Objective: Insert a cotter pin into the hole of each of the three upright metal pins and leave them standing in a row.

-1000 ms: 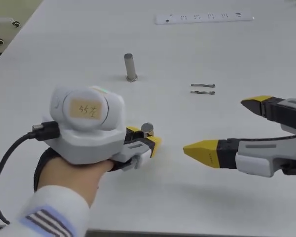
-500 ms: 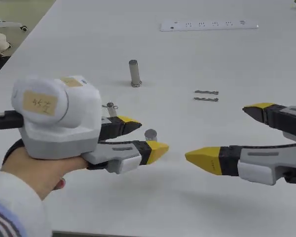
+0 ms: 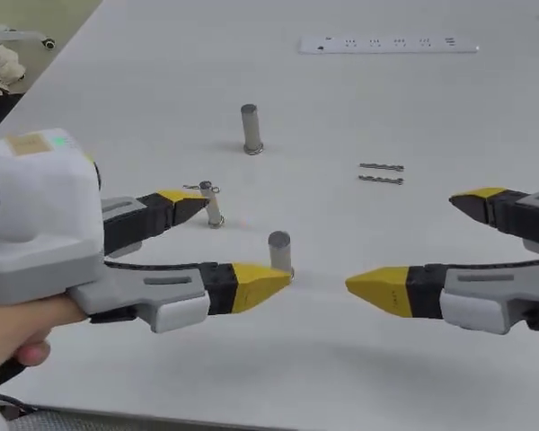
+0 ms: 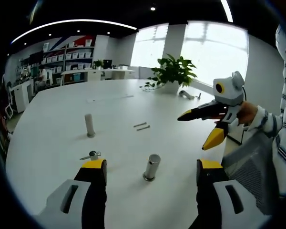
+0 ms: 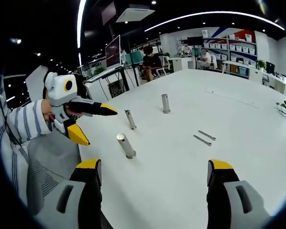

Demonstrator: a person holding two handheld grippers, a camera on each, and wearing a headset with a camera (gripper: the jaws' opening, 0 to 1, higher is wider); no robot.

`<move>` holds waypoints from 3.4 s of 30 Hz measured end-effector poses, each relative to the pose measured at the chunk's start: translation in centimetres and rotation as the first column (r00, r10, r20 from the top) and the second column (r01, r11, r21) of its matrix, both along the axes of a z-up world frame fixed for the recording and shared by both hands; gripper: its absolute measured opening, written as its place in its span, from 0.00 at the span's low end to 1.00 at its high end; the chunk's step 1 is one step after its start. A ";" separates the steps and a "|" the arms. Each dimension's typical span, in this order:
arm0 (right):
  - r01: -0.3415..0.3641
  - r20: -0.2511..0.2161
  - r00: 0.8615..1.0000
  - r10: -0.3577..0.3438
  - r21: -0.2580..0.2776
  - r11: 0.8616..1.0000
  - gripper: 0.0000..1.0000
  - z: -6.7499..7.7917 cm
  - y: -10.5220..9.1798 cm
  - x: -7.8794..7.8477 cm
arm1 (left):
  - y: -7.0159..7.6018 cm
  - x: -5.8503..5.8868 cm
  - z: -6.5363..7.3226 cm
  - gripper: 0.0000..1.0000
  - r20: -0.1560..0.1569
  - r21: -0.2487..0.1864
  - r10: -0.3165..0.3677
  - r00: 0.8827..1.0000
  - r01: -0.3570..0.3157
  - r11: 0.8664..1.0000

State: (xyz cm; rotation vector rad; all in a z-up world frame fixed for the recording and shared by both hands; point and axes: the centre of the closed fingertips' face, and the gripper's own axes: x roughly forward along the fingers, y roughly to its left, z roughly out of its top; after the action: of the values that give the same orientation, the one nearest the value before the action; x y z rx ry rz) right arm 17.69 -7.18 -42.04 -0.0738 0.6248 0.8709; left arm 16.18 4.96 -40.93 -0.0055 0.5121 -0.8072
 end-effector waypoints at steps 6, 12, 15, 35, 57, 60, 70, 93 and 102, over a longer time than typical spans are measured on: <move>-0.009 -0.007 1.000 0.009 0.003 1.000 0.89 0.1 -0.6 0.5 | -0.3 -0.7 -0.5 0.96 -0.007 0.005 -0.026 1.000 0.026 1.000; -0.038 0.013 0.999 0.039 -0.069 0.997 0.87 -0.2 -1.9 2.3 | -0.7 -1.3 -1.0 0.99 -0.032 -0.013 -0.033 0.999 0.032 0.999; -0.066 0.030 0.997 0.070 -0.112 0.992 0.85 -0.1 -2.3 3.2 | -0.7 -1.5 -1.2 0.99 -0.047 -0.014 -0.032 0.998 0.032 0.999; -0.310 0.063 0.933 0.354 -0.360 0.880 0.72 -0.3 -2.5 9.2 | -0.7 -2.5 -2.0 0.96 -0.115 -0.047 0.001 0.993 -0.007 0.999; -0.516 -0.079 0.824 0.562 -0.516 0.684 0.16 -4.7 -1.5 10.9 | 1.0 -1.4 0.0 0.88 -0.080 -0.150 0.096 0.992 -0.107 0.983; -0.542 -0.113 0.807 0.580 -0.532 0.651 0.08 -5.6 -1.5 11.0 | 1.3 -1.4 0.0 0.87 -0.077 -0.137 0.099 0.992 -0.109 0.985; -0.569 -0.186 0.795 0.578 -0.559 0.603 0.05 -7.2 -1.9 12.3 | 2.1 -1.3 -0.4 0.87 -0.085 -0.131 0.131 0.988 -0.141 0.981; -0.634 -0.269 0.743 0.612 -0.577 0.515 0.00 -8.4 -1.9 13.7 | 1.6 -2.2 -1.0 0.83 -0.097 -0.095 0.078 0.992 -0.088 0.992; -0.647 -0.305 0.730 0.612 -0.597 0.474 0.00 -8.4 -1.7 13.7 | 1.6 -2.6 -1.3 0.83 -0.103 -0.080 0.076 0.992 -0.084 0.993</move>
State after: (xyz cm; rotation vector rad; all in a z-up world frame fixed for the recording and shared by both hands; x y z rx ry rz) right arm 31.38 -8.84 -50.42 -1.0280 0.9698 1.3294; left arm 13.58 6.56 -42.19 -0.1434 0.5683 -0.7521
